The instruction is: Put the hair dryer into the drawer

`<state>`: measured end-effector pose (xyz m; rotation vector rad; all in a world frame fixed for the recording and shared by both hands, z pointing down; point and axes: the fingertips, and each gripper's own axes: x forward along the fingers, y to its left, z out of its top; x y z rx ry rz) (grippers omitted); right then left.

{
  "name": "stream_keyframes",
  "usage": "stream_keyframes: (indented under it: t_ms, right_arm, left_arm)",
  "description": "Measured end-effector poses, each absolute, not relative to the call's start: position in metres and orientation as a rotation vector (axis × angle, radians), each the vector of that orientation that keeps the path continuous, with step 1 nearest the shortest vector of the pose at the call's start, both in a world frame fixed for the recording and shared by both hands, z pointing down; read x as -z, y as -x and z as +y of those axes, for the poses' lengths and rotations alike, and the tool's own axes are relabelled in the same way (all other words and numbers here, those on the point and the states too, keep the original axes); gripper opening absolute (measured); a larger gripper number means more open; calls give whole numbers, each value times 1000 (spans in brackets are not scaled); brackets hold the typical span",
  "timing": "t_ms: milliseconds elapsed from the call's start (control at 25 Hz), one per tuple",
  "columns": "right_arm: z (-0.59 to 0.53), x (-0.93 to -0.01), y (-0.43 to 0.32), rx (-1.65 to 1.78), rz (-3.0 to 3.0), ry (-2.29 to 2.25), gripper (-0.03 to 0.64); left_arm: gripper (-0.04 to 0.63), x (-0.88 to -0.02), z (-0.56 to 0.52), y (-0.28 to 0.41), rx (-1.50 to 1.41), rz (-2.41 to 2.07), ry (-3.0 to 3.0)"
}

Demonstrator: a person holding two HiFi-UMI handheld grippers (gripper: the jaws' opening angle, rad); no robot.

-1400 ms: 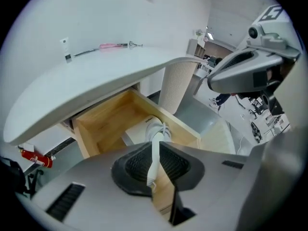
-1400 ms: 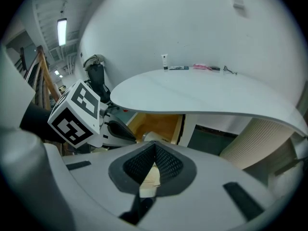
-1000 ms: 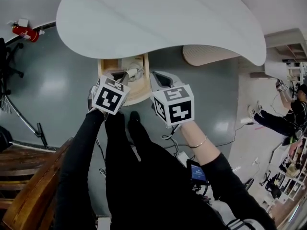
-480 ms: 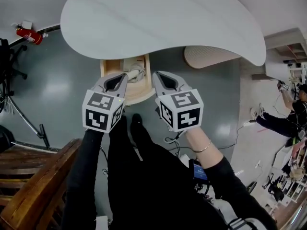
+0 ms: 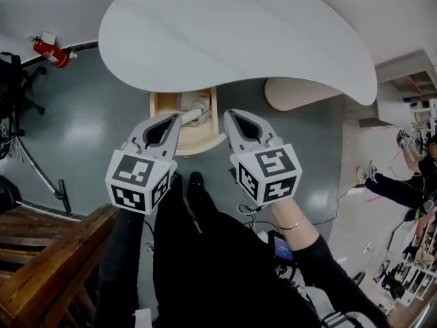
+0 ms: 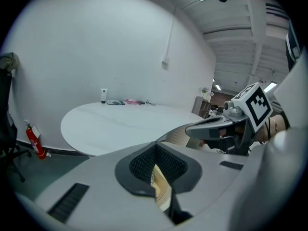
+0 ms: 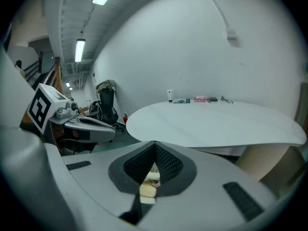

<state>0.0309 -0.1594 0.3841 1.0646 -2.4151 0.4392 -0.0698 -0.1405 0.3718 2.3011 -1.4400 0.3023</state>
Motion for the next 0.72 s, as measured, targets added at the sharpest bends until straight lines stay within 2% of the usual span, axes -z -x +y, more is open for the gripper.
stream_keyframes:
  t_ms: [720]
  right_arm:
    - [-132,-291,-26,-256,-2650,-1149,2]
  left_arm:
    - [9,-272,-111,71,-81,-1579,-2427]
